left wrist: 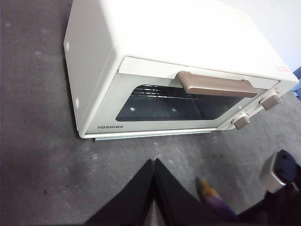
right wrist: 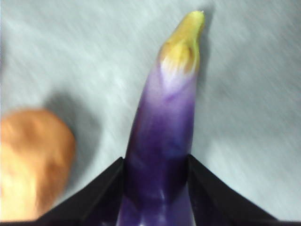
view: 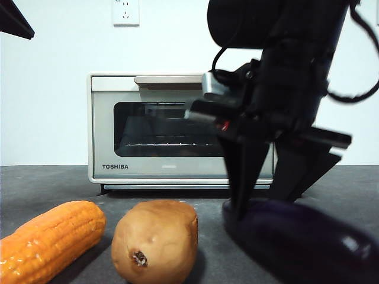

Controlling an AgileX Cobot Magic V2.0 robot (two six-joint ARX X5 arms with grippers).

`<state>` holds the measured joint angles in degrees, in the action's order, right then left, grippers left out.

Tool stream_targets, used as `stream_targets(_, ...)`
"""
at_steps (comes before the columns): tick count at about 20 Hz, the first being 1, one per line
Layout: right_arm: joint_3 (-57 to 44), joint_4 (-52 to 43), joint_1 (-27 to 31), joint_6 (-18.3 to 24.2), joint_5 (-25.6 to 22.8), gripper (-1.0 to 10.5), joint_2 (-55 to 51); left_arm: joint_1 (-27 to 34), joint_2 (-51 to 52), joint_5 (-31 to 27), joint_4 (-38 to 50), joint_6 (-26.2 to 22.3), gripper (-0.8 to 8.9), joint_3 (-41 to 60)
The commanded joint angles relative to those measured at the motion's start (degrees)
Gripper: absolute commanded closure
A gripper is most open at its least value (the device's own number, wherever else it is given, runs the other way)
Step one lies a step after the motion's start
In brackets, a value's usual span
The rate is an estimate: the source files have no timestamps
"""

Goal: Take the eggplant from the table,put the eggplant in the oven

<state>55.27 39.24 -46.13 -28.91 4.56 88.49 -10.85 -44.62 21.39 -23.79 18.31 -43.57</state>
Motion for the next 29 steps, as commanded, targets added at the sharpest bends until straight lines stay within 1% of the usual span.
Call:
stream_targets(1, 4.6, 4.8, -0.5, 4.0, -0.2, 8.2, -4.0, -1.4, -0.6, 0.3, 0.7, -1.0, 8.09, -1.6)
stream_targets(4, 8.0, 10.0, -0.6, 9.0, -0.3, 8.2, -12.5, -4.1, -3.2, 0.3, 0.6, -1.3, 8.09, -4.9)
stream_targets(6, 8.5, 11.5, -0.6, 11.8, -1.2, 8.2, -19.4, -6.7, -6.6, 0.3, 0.4, -2.6, 8.09, -8.7)
stream_targets(9, 8.5, 13.2, -0.6, 14.3, -9.5, 8.2, -29.8, -10.4, -14.3, 0.3, -2.3, -6.1, 8.09, -16.1)
stream_targets(11, 8.5, 13.8, -0.6, 14.4, -13.2, 8.2, -35.4, -12.7, -20.0, 0.2, -5.1, -8.8, 8.09, -21.5)
stream_targets(12, 8.5, 13.8, -0.6, 14.4, -13.9, 8.2, -37.9, -13.8, -22.9, 0.1, -6.8, -10.1, 8.09, -24.3)
stream_targets(16, 8.5, 13.8, -0.6, 14.3, -13.9, 8.2, -45.8, -16.9, -35.4, -0.3, -13.0, -15.2, 8.1, -35.9)
stream_targets(19, 8.5, 14.3, -0.6, 13.9, -13.9, 8.2, -49.9, -18.3, -43.0, -4.1, -14.4, -17.3, 8.1, -42.0)
stream_targets(22, 8.5, 15.2, -0.6, 13.9, -14.3, 8.2, -52.5, -18.9, -48.0, -4.9, -14.6, -19.3, 8.1, -44.9)
stream_targets(23, 8.5, 15.3, -0.6, 13.7, -14.8, 8.2, -53.0, -18.9, -48.9, -5.9, -14.0, -19.9, 8.1, -45.0)
stream_targets(25, 8.5, 15.4, -0.6, 13.1, -15.1, 8.2, -53.7, -19.3, -50.3, -9.6, -13.7, -21.3, 8.1, -45.0)
stream_targets(29, 8.5, 15.3, -0.6, 13.1, -15.1, 8.2, -53.8, -19.8, -50.8, -9.7, -17.0, -21.7, 8.1, -45.0)
